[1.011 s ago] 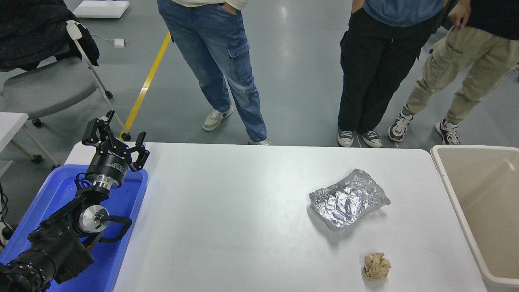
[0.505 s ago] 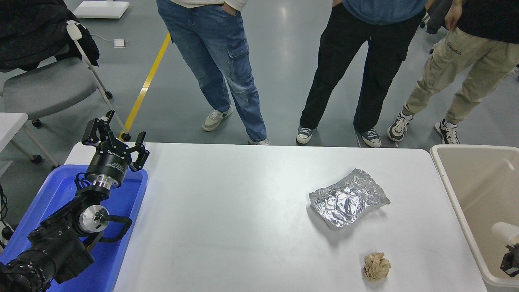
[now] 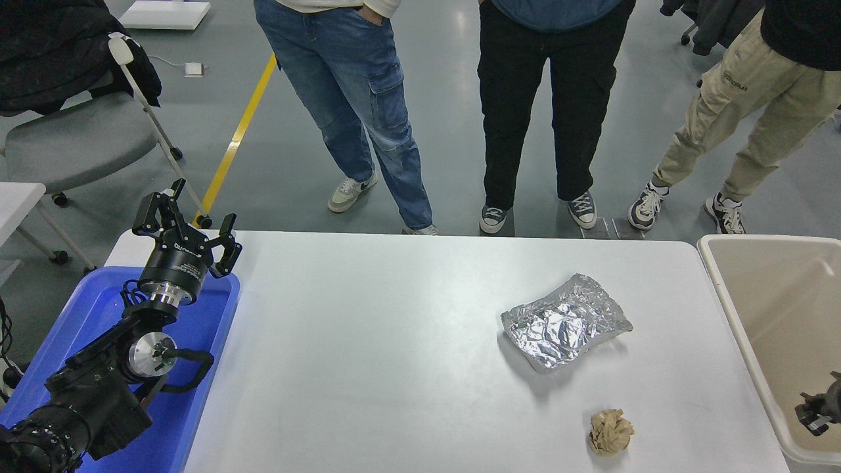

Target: Dispose of the paper cup in the dustbin

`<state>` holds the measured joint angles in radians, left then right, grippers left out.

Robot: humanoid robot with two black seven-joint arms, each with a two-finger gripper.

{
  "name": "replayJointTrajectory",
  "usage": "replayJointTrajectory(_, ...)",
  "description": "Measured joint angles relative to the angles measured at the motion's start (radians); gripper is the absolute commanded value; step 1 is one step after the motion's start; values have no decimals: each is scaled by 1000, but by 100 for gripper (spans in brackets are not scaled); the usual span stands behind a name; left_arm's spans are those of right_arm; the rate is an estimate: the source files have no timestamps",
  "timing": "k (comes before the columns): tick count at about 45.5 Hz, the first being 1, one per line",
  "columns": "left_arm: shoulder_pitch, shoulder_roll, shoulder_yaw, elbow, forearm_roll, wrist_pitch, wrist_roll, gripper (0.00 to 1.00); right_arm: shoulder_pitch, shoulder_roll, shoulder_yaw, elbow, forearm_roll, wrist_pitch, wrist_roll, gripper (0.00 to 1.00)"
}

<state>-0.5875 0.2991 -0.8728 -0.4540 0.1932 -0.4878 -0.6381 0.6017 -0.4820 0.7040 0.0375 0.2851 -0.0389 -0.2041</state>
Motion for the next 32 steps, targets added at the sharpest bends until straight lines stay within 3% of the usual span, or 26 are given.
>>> replayJointTrajectory(13,0,0,0,0,0,0,0,100,44,-77,-9,7,-2,53,-10,100)
replayJointTrajectory(32,-1,-1,1,0,0,0,0,100,198,-256,-39,105,-15,260,-42,100)
